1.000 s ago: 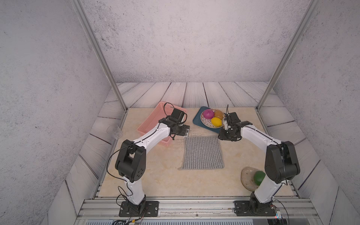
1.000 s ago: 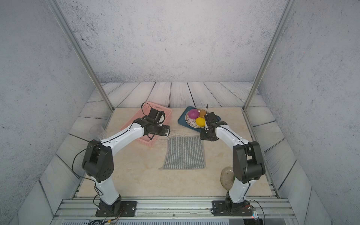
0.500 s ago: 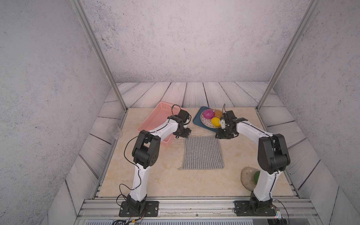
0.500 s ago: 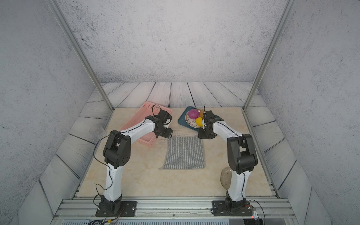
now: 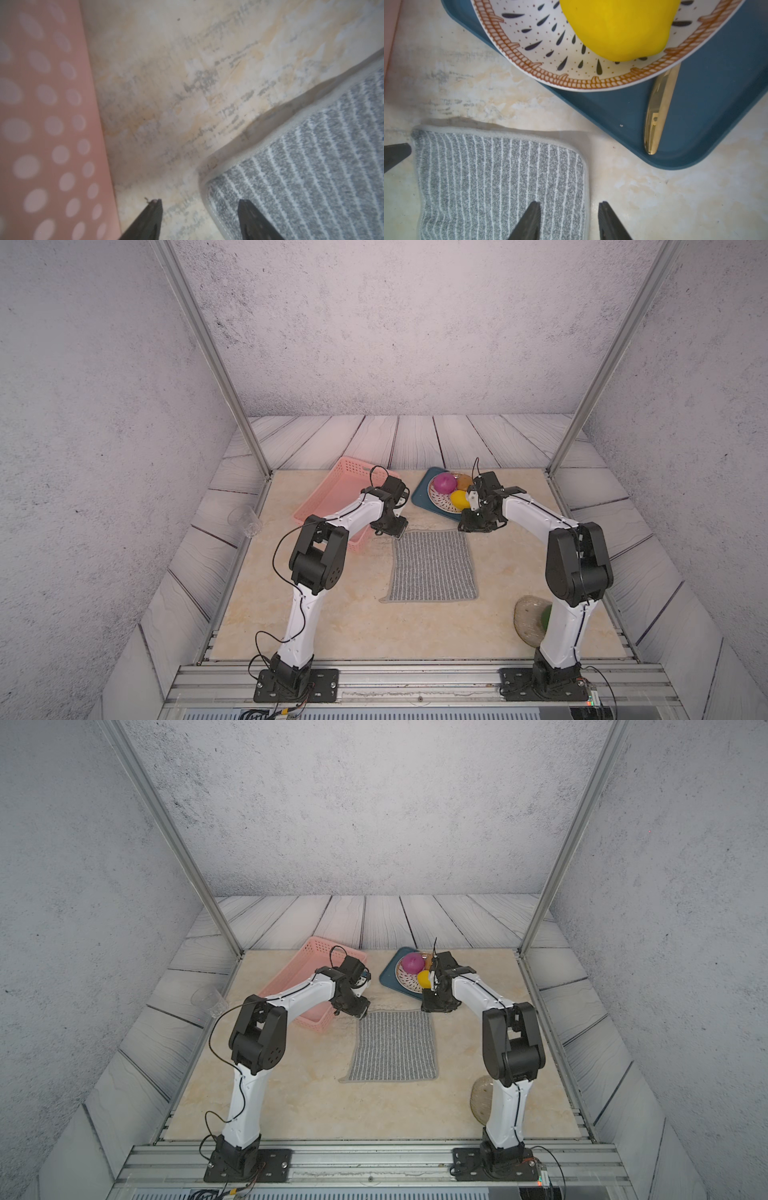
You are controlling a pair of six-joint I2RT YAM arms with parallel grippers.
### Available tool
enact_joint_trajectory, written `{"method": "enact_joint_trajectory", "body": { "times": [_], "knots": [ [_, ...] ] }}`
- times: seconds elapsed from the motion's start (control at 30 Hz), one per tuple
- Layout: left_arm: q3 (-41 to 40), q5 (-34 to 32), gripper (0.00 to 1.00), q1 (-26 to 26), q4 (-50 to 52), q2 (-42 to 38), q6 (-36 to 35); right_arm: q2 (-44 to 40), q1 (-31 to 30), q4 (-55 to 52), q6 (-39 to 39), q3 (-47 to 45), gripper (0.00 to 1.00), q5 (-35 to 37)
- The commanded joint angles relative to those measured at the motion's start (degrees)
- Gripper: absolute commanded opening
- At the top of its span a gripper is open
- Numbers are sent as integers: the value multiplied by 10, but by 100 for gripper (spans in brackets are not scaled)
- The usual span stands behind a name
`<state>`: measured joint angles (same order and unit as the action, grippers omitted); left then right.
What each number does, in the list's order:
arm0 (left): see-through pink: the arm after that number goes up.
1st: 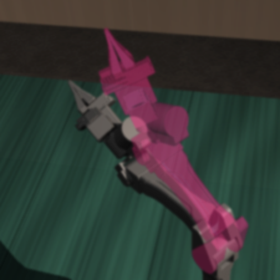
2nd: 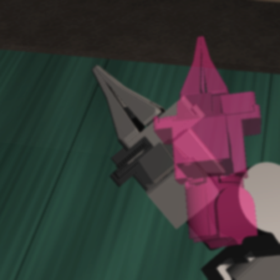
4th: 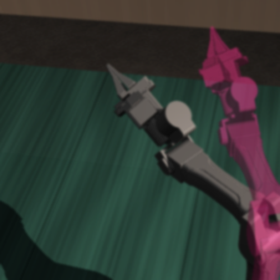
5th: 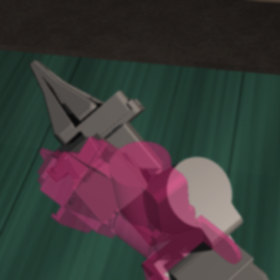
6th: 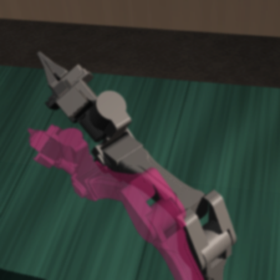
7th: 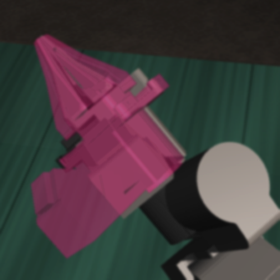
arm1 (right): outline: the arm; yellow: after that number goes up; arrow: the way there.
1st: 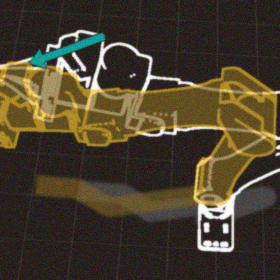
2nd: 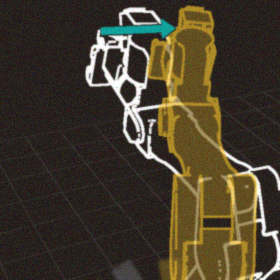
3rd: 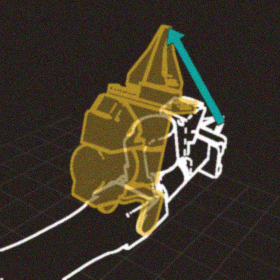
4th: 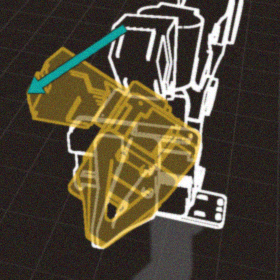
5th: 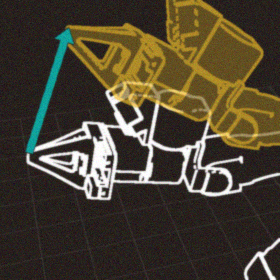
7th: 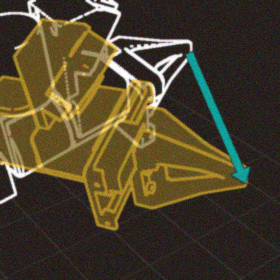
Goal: Fold the square dishcloth
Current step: Fold the cleaning item at the center of the board.
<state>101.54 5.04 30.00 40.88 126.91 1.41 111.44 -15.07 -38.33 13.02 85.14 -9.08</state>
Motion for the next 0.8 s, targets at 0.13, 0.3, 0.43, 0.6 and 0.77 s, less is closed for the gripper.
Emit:
{"method": "enact_joint_trajectory", "body": {
  "times": [0.13, 0.3, 0.43, 0.6, 0.77],
  "knots": [
    [12, 24, 59, -3, 20, 22, -15, 36, 1, -23, -12, 31, 42, -2],
    [13, 26, 55, -2, 21, 36, -17, 57, 1, -26, -14, 47, 41, 1],
    [16, 19, 45, -2, 22, 48, -16, 70, 3, -25, -12, 54, 39, 4],
    [24, 13, 32, -2, 30, 58, -15, 82, 1, -26, -12, 62, 35, 8],
    [25, 19, 20, -2, 30, 57, -14, 87, 2, -23, -12, 67, 30, 10]
  ]
}}
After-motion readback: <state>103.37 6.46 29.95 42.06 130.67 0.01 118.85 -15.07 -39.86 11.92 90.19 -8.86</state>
